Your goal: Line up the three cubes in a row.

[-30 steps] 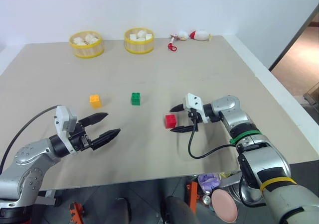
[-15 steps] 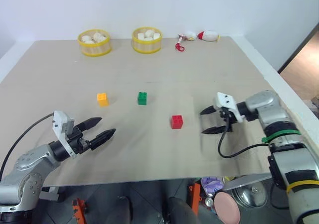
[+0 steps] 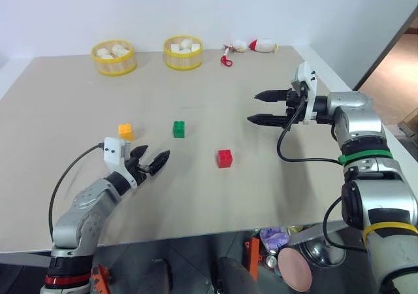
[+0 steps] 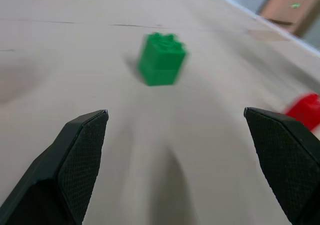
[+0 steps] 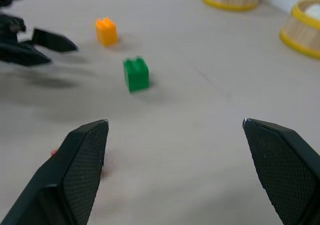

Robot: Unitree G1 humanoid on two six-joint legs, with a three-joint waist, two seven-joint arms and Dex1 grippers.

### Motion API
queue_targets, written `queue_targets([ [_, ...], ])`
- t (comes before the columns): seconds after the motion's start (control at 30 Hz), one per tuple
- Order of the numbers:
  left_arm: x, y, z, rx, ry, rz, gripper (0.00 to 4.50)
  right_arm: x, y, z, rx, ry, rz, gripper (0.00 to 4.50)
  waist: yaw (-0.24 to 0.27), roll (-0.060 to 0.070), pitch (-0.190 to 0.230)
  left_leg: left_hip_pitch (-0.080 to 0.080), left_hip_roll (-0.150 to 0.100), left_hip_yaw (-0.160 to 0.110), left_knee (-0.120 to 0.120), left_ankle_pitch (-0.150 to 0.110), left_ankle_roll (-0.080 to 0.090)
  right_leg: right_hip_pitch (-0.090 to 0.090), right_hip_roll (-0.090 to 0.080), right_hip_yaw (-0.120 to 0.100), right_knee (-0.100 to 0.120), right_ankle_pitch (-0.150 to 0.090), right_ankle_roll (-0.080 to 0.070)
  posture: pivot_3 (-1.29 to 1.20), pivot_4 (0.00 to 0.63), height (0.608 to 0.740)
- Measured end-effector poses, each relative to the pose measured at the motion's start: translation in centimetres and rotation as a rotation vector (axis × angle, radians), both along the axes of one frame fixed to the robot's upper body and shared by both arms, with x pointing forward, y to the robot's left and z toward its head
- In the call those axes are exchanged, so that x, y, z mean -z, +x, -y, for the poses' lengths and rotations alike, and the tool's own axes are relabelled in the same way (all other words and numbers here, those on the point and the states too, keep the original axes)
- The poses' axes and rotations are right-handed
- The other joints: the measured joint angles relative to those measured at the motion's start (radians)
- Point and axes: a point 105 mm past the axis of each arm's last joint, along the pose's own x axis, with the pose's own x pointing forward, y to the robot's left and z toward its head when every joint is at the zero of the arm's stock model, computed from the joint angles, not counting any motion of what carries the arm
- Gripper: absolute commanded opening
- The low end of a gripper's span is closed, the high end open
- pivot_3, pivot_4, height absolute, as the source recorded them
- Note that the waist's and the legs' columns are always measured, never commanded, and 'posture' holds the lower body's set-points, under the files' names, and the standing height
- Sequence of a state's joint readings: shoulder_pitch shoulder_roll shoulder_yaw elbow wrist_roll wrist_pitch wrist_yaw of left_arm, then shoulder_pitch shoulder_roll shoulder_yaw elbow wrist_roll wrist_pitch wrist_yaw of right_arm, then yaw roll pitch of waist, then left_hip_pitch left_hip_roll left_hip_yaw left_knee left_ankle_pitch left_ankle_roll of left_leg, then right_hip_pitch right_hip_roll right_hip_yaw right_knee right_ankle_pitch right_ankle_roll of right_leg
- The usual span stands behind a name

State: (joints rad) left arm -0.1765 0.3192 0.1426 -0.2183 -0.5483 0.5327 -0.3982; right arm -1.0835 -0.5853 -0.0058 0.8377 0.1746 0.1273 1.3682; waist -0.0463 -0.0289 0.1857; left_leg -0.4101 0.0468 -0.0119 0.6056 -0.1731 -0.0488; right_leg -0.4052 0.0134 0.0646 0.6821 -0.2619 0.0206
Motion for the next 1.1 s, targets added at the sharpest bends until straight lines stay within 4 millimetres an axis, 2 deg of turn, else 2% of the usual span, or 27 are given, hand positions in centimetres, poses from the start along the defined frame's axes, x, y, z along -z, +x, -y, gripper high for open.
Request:
queue_targets([
  [0.17, 0.4, 0.8, 1.5, -0.008, 0.019, -0.031, 4.50, 1.0, -1.0, -1.8, -0.038, 0.043, -0.020, 4.47, 0.001, 0.000, 0.000, -0.004, -0.001, 0.000, 0.001, 0.000, 0.000, -0.002, -0.001, 0.000, 0.000, 0.000, 0.000, 0.00, 0.150, 0.740],
  [0.37, 1.0, 2.3, 3.4, -0.015, 0.073, -0.063, 4.50, -0.3, -2.1, -3.0, -0.070, 0.066, 0.011, 4.47, 0.001, 0.000, 0.000, -0.004, -0.001, -0.001, 0.003, 0.000, 0.000, -0.002, -0.001, -0.001, 0.000, 0.001, 0.003, 0.00, 0.150, 0.740],
  [0.6, -0.1, 5.9, 4.2, -0.098, 0.115, -0.068, 4.50, 0.4, -3.1, -3.4, -0.096, 0.074, -0.028, 4.47, 0.000, 0.000, 0.000, -0.005, -0.001, -0.001, 0.007, 0.000, 0.000, -0.002, 0.000, 0.000, 0.000, 0.001, 0.007, 0.00, 0.150, 0.740],
  [1.1, 0.5, 7.8, 6.5, -0.075, 0.190, -0.092, 4.50, 0.4, -3.5, -3.8, -0.100, 0.096, -0.034, 4.47, 0.004, 0.000, 0.000, -0.009, -0.003, -0.003, 0.014, 0.000, 0.001, -0.001, -0.001, -0.001, 0.000, 0.005, 0.011, 0.00, 0.150, 0.740],
])
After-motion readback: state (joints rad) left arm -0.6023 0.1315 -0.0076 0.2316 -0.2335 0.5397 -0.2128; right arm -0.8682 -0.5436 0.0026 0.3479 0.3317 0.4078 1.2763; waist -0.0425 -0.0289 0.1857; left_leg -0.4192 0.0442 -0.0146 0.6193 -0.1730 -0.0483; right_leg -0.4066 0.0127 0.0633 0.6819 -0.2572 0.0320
